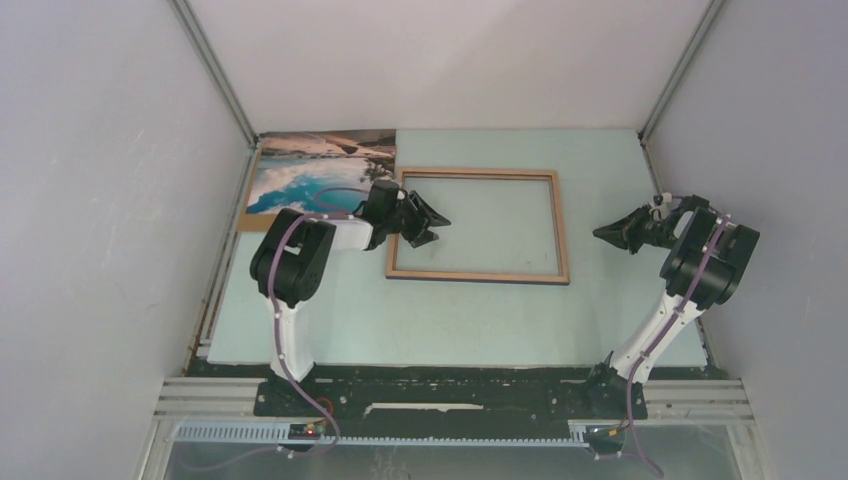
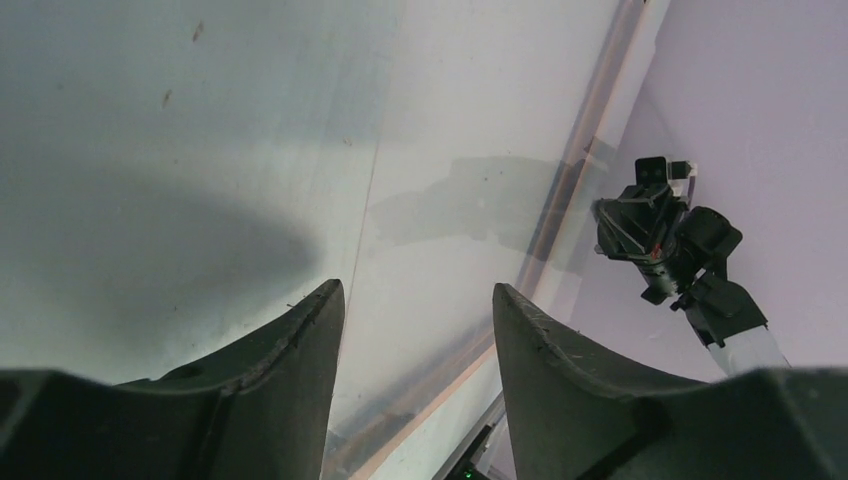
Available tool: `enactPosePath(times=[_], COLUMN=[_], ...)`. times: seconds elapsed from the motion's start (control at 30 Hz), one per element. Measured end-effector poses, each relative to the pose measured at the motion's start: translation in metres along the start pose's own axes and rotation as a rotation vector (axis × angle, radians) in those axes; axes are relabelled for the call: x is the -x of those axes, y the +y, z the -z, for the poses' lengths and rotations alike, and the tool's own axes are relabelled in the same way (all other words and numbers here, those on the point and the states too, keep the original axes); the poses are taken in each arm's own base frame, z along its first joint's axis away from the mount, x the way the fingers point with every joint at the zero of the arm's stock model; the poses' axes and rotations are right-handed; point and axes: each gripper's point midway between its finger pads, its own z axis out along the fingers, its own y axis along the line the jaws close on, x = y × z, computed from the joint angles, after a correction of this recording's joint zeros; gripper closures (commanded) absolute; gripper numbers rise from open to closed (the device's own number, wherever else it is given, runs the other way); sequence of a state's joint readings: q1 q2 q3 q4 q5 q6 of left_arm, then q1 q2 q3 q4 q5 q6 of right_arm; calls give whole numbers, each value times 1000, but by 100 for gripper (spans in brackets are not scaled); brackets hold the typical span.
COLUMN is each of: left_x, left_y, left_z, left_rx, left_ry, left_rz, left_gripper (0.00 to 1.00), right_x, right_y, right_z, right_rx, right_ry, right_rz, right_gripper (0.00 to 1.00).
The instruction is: Put the photo into the frame
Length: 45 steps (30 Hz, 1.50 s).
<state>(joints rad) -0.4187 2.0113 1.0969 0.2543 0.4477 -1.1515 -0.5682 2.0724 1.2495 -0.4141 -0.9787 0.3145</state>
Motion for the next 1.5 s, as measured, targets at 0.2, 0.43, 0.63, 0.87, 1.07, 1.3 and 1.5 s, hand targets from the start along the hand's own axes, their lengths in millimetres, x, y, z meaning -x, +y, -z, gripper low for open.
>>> enactPosePath(times=[0.2, 0.43, 0.63, 0.87, 1.07, 1.3, 1.5], left_x=[9, 16, 23, 26, 19, 17, 12], left_y=[-1, -7, -17, -24, -13, -16, -15], left_z=[-8, -13, -12, -10, -9, -2, 12], left_rx=[-40, -88, -133, -176, -169, -198, -212], left_ry=[-21, -43, -67, -87, -79, -89, -98], left_rz=[6, 15, 1, -21, -9, -12, -10], left_gripper=[50, 63, 78, 79, 78, 77, 82], right_x=[-5, -5, -5, -5, -5, -5, -7], right_y=[-6, -8, -7, 2, 7, 9, 15], right_z=[-1, 0, 2, 2, 2, 1, 1], right_rx=[14, 36, 74, 136, 168, 205, 231], right_ry=[-2, -15, -23, -19, -14, -10, 0], right_rz=[-40, -66, -76, -72, -69, -84, -81], right_gripper=[86, 85, 96, 86, 89, 100, 100])
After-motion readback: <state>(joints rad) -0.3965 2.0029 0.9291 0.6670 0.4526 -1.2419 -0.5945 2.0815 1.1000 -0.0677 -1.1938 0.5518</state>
